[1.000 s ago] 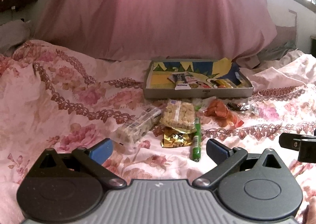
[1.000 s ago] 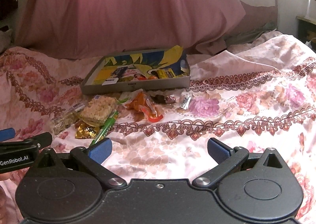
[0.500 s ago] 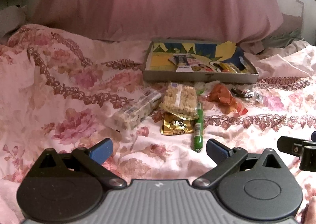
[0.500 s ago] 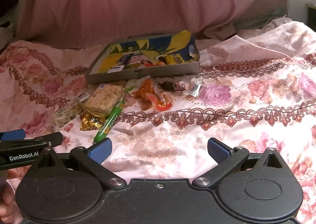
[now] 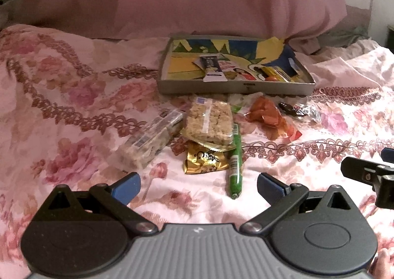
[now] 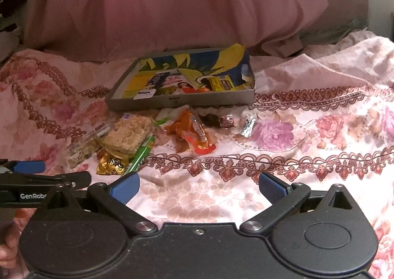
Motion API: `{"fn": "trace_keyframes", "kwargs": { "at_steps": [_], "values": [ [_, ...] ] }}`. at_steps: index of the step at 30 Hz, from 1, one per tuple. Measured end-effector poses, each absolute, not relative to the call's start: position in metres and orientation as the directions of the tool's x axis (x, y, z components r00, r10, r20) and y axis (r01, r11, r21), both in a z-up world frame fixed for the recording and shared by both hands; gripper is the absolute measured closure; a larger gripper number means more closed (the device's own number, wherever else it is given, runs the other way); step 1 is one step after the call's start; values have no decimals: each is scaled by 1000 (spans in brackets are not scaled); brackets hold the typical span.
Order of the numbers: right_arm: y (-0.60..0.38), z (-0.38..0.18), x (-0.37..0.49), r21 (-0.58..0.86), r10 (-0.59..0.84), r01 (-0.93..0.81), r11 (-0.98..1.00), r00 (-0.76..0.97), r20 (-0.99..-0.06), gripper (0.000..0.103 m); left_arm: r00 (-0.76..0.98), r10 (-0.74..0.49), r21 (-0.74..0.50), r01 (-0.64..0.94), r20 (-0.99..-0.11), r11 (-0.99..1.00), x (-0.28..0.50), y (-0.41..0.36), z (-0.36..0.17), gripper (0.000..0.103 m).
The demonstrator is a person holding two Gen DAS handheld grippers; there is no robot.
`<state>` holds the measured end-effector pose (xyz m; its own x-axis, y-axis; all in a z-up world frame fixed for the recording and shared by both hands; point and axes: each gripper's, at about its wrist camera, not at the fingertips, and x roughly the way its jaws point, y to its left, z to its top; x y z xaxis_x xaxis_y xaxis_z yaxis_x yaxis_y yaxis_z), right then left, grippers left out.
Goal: Organize snacks
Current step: 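Move both tools back toward the remaining snacks beside the tray, then grasp the green stick with the left gripper while the right grasps the orange jerky pouch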
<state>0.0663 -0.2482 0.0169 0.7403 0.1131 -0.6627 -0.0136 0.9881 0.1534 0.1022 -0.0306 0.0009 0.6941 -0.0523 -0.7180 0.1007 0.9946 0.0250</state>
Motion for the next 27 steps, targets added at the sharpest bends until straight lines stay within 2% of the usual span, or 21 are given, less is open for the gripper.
{"fn": "trace_keyframes", "kwargs": {
  "at_steps": [5,10,14,21,23,27],
  "values": [
    [-251,14,74,153,110,-8,988,733,-671,1,691,-67,73,172,-720,982,116,-39,3,0],
    [-251,19,86,88,118,-79,993,745,-656,1,683,-86,98,227,-725,969,133,-49,-2,0],
    [-261,20,103,46,122,-121,992,755,-644,1,673,-132,68,262,-728,963,140,-55,-16,0],
    [-276,0,145,130,238,-205,970,701,-672,1,650,-165,65,316,-742,947,150,-60,-36,0],
    [-276,-5,155,163,275,-226,960,686,-674,1,638,-190,37,325,-746,945,154,-60,-39,0],
    [-267,-10,167,138,292,-270,953,692,-661,1,602,-237,-31,332,-762,943,162,-57,-46,2]
  ]
}}
